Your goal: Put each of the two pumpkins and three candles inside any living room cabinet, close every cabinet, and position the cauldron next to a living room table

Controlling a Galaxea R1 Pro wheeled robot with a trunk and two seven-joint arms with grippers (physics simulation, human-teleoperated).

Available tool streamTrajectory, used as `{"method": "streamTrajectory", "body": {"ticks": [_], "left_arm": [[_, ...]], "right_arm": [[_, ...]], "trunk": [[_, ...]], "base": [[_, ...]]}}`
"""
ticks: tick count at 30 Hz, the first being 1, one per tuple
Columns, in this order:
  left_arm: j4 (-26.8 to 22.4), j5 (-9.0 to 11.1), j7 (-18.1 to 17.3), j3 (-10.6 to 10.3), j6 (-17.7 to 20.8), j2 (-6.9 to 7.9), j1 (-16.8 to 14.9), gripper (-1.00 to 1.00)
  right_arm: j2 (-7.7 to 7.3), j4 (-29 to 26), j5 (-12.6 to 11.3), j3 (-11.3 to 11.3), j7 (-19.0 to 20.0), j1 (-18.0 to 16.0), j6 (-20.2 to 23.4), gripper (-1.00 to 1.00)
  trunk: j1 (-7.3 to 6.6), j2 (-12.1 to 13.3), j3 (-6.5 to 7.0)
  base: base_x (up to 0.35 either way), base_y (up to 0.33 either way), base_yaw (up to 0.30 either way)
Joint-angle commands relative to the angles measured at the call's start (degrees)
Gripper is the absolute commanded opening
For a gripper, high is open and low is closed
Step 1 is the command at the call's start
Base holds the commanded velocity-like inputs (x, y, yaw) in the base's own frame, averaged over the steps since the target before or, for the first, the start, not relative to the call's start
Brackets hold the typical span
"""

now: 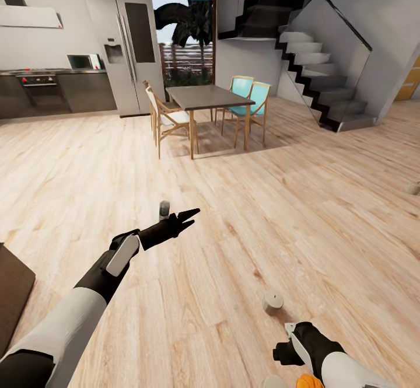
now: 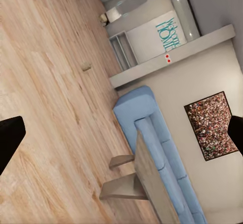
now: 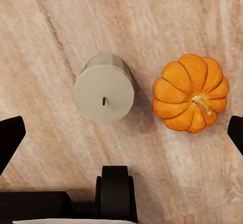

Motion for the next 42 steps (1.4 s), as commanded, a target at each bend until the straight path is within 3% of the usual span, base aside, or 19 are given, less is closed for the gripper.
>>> {"method": "streamTrajectory", "body": {"ticks": [1, 5, 6, 8, 14, 17, 22, 31, 42], "left_arm": [[0.0, 0.0, 0.0, 0.0, 0.0, -0.01, 0.0, 1.00], [0.0, 0.0, 0.0, 0.0, 0.0, -0.02, 0.0, 1.00], [0.0, 0.0, 0.1, 0.0, -0.1, -0.02, 0.0, 1.00], [0.0, 0.0, 0.1, 0.0, -0.1, -0.03, 0.0, 1.00], [1.5, 0.0, -0.1, 0.0, -0.1, -0.99, 0.0, 1.00], [1.9, -0.1, -0.1, 0.0, -0.1, -1.19, 0.0, 1.00], [2.1, -0.1, -0.1, 0.0, -0.2, -1.26, 0.0, 1.00], [2.1, 0.0, -0.1, 0.0, -0.9, -1.26, 0.0, 1.00], [2.1, 0.0, -0.1, 0.0, -1.0, -1.34, 0.0, 1.00]], "right_arm": [[0.00, 0.0, 0.1, 0.0, 0.0, 0.0, 0.0, 1.00], [0.25, -0.5, 0.3, 0.1, 0.2, 0.0, -0.7, 1.00], [0.40, -0.6, 0.6, 0.3, 0.3, 0.0, -3.8, 1.00], [0.43, -0.6, 0.7, 0.4, 0.3, 0.0, -5.0, 1.00], [0.52, -0.7, 0.8, 0.5, 0.4, 0.0, -6.0, 1.00], [0.55, -0.7, 0.8, 0.5, 0.9, 0.0, -6.1, 1.00], [0.53, -0.5, 0.8, 0.5, 2.6, 0.0, -9.7, 1.00], [1.04, -0.1, 0.8, 0.5, 2.8, 0.1, -11.1, 1.00], [1.64, 0.0, 0.9, 0.7, 2.9, 0.1, -12.1, 1.00]], "trunk": [[0.23, -0.4, -0.18], [1.10, -2.0, -0.90], [1.32, -2.4, -1.08], [1.76, -3.2, -1.44], [1.76, -3.2, -1.44], [2.42, -4.4, -1.98], [2.86, -5.2, -2.34], [3.30, -6.0, -2.70], [5.72, -10.4, -4.67]], "base": [[0.000, 0.000, 0.000], [0.000, 0.000, 0.000], [0.000, 0.000, 0.000], [0.000, 0.000, 0.000], [0.000, 0.000, 0.000], [0.000, 0.000, 0.000], [0.000, 0.000, 0.000], [0.000, 0.000, 0.000], [0.000, 0.000, 0.000]]}}
